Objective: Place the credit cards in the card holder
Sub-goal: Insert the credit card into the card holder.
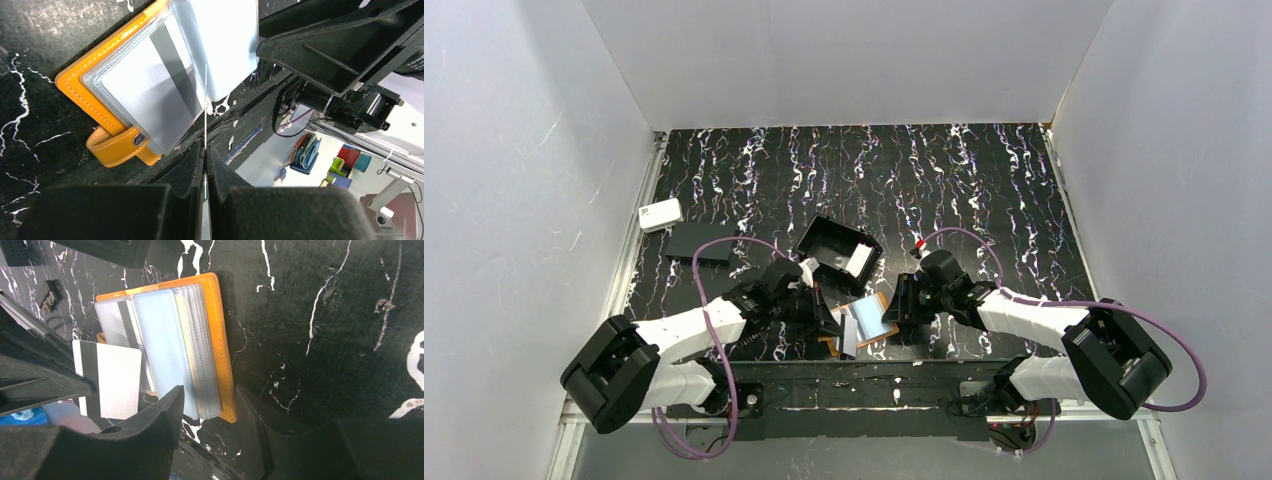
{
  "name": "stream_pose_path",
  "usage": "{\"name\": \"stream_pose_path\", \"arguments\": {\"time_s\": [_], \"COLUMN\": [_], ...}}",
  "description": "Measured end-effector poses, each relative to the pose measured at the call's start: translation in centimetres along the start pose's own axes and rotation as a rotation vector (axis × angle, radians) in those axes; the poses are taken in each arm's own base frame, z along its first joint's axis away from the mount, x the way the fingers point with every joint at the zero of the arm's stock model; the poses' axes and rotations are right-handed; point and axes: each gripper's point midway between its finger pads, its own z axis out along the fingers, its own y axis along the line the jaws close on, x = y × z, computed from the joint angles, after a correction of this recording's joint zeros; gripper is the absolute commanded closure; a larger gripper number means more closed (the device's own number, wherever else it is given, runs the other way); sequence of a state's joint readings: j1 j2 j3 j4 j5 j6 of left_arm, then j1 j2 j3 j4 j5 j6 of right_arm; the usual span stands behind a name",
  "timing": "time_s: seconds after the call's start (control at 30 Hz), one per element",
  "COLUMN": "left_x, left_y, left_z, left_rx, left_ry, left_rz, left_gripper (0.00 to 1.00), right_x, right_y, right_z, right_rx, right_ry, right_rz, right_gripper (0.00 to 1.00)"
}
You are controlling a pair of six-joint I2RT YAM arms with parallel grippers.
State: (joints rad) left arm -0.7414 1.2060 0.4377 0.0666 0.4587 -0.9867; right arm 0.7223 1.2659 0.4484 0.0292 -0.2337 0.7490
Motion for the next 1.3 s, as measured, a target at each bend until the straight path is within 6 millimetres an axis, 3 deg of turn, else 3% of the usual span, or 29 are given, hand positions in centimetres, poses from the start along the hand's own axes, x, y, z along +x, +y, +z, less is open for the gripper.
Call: {"name": "stream_pose_path", "arguments": {"time_s": [1.3], "left_x": [-0.2], "left_y": [0.3], "left_z": [0.8], "left_rx": [0.037], "left_ry": [-0.004], "left_rz": [-0.048], "left_gripper": [1.00], "right_x": [0.1], "right_y": [0.2], "right_z": [0.1], "right_rx": [-0.004], "right_ry": [0.004], "right_rz": [0.000], "right_gripper": [0.49]}}
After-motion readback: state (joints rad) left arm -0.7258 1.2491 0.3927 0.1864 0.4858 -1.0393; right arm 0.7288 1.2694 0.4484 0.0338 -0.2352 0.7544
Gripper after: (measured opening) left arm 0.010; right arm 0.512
